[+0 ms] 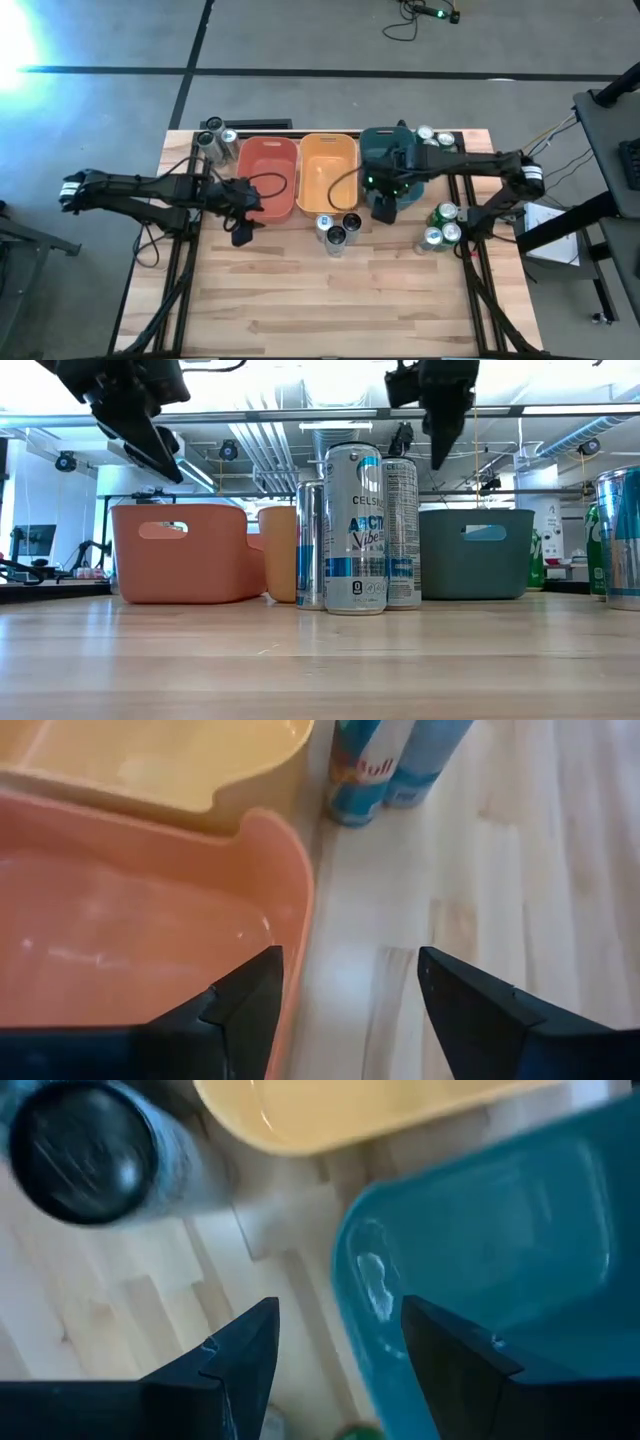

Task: Sort soda cans
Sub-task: Adjust the colored bins

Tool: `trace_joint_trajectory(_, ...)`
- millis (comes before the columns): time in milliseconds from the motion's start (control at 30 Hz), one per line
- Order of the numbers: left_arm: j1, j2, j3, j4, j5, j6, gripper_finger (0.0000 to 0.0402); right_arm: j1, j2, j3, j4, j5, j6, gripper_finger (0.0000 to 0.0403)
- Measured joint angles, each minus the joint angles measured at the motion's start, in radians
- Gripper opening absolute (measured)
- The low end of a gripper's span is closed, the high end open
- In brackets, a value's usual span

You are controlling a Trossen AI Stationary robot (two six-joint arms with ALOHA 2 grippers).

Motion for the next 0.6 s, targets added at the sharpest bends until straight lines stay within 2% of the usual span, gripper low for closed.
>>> trace_joint_trajectory(167,0.001,0.056,-0.002,-0.004,-0.041,0.003,0.0204,0.024,-0.027,-0.123,0.026,0.014,0.059,0.0206)
trace_joint_trajectory(433,0.002,0.164,-0.007,-0.008,-0.059,-0.009,0.0142,0.023,-0.026,-0.274,0.179,0.016,0.075,0.0204)
trace_joint_trajectory(600,0.018,0.191,-0.011,-0.008,-0.128,-0.016,0.0094,0.023,-0.007,-0.324,0.260,0.098,0.074,0.0180)
